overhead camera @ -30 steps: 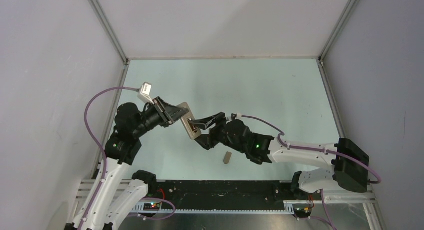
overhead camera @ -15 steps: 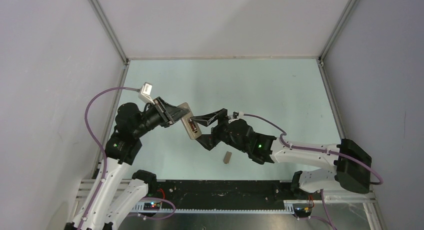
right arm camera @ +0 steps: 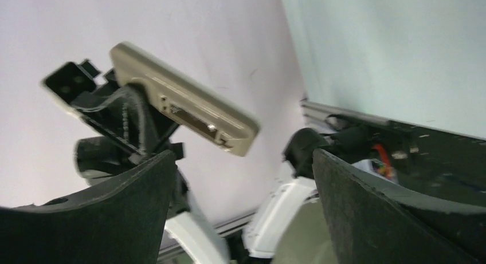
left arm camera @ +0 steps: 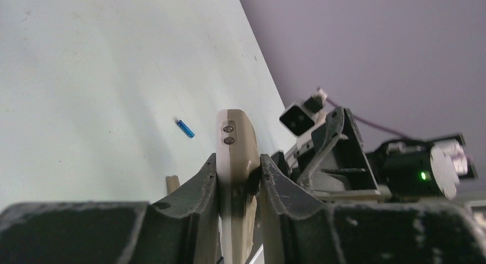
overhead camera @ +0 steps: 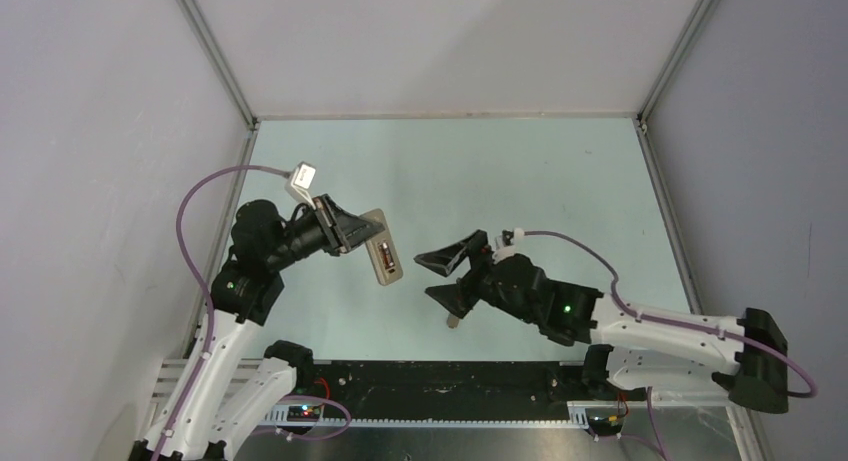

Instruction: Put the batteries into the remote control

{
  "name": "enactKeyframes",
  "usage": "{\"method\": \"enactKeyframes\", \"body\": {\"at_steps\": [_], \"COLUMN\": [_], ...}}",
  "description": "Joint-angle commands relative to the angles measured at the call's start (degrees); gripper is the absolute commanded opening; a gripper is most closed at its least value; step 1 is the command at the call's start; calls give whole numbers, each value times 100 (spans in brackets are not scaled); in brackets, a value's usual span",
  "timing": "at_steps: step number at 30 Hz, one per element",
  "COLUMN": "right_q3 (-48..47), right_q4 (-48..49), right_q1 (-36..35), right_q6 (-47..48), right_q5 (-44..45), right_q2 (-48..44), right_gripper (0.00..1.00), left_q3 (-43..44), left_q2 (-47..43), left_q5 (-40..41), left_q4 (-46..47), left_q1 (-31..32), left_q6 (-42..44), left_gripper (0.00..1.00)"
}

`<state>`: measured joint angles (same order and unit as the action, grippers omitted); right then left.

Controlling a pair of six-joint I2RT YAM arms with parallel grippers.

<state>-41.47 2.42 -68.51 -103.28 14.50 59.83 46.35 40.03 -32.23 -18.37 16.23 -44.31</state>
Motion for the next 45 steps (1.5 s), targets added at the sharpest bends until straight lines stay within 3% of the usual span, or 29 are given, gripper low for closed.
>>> {"method": "enactKeyframes", "body": {"at_steps": [1, 7, 14, 23, 27, 32, 36, 41, 45], "right_q3": [240, 245, -1, -400, -808, -1471, -1701, -1714, -1711], "right_q4": [-633, -972, -2239, -3086, -3211, -3294, -3361, -3490, -3446], "right_q1": [-5, 299, 1359, 2734, 3173, 3241, 3249, 3161, 2954], "right_q6": [1697, 4283, 5296, 6329, 6620, 7535, 7868, 8006, 8111], "right_q5": [482, 240, 140, -443, -896, -682, -547, -561, -464], "right_q2": [-613, -1412, -1600, -314, 690, 2056, 2555, 2933, 3174], "right_gripper": [91, 88, 83, 82, 66, 59, 59, 40, 36], "left_q3": [344, 481, 567, 1210, 1605, 1925, 1934, 1783, 1524], "left_q2": [26, 142, 248, 1027, 1481, 2132, 2302, 2304, 2366], "left_q5": [-952, -2058, -2575, -2196, -2074, -2423, -2481, -2205, -1835], "left_q4": [136, 134, 137, 133, 143, 148, 149, 143, 142], "left_q1": [25, 27, 45, 67, 142, 148, 138, 142, 150], "left_q6": [796, 1339, 1787, 1809, 1929, 1928, 1904, 1759, 1450], "left_gripper": [0, 0, 0, 0, 0, 0, 0, 0, 0]}}
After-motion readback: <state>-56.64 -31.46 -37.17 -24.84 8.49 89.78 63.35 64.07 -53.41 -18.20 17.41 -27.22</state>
